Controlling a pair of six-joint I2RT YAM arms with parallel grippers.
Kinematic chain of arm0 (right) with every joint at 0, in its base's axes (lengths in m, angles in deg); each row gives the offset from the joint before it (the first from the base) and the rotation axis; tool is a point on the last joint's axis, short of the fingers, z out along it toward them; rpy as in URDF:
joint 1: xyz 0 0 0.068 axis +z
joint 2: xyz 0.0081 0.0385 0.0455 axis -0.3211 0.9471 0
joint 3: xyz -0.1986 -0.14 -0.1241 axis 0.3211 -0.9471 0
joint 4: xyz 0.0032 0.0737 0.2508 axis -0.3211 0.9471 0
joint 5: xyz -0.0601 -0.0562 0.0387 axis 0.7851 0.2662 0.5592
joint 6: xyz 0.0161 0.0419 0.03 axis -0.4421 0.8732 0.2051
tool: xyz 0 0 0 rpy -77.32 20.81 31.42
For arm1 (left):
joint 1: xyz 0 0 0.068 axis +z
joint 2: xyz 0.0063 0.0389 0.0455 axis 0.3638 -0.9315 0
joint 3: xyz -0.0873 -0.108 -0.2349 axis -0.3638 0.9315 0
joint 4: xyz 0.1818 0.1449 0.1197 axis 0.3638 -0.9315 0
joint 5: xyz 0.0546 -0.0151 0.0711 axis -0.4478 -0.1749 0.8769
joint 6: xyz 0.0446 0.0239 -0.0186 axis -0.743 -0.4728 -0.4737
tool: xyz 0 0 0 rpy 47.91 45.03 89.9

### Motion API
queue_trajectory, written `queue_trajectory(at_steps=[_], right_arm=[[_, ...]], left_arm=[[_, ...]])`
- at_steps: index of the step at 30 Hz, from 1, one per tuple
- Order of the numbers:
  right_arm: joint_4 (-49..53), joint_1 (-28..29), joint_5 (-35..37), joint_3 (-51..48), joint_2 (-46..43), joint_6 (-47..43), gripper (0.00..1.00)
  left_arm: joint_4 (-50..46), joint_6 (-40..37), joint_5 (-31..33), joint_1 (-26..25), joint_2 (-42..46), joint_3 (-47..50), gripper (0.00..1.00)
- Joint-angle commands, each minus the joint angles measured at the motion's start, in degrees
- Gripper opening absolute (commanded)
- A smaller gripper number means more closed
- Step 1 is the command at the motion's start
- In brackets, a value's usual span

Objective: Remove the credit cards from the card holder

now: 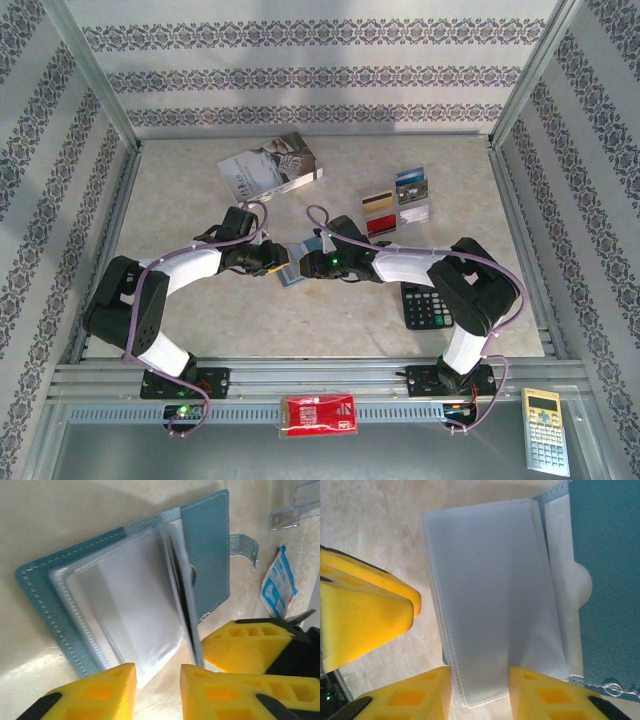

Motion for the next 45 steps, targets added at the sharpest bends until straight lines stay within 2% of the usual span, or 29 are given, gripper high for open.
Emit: queue_trajectory(at_steps=[1, 12, 20, 25, 29, 32, 39, 45], right_arm=[[1.3, -0.49, 4.14, -0.68, -2.48, 0.61, 0.35], [8.39, -1.75, 14.16, 0.87, -5.15, -0.4, 0.34], [9.89, -3.35, 14.54, 2.32, -4.99, -1.04, 0.37], [14.54, -3.49, 15.56, 6.8, -2.93, -7.62, 0.4], [21.18, -3.45, 17.09, 14.23, 2.74, -15.55, 0.41], [23.47, -3.74, 17.11, 19.64, 7.47, -17.56, 0.42], [27.2, -4.4, 16.31, 27.78, 15.78, -15.74, 0.44], [27.84, -4.28, 13.89, 22.36, 13.22, -6.0, 0.48]], left_arm=[[-3.92, -1.92, 2.67, -0.08, 2.22, -1.61, 0.33], [-2.36, -0.7, 2.32, -0.1, 2.81, -1.17, 0.38], [-0.99, -0.32, 1.23, -0.08, 1.85, -1.8, 0.38], [-0.97, -0.09, 1.58, -0.08, 0.94, -2.2, 0.38], [-1.17, 1.18, 4.26, -0.07, 1.05, -1.24, 0.38], [-0.53, 2.58, 5.15, -0.09, 1.15, -0.29, 0.39], [0.34, 5.71, 7.58, -0.14, 3.53, 1.98, 0.43], [1.64, 8.73, 9.27, -0.2, 5.99, 4.88, 0.48]])
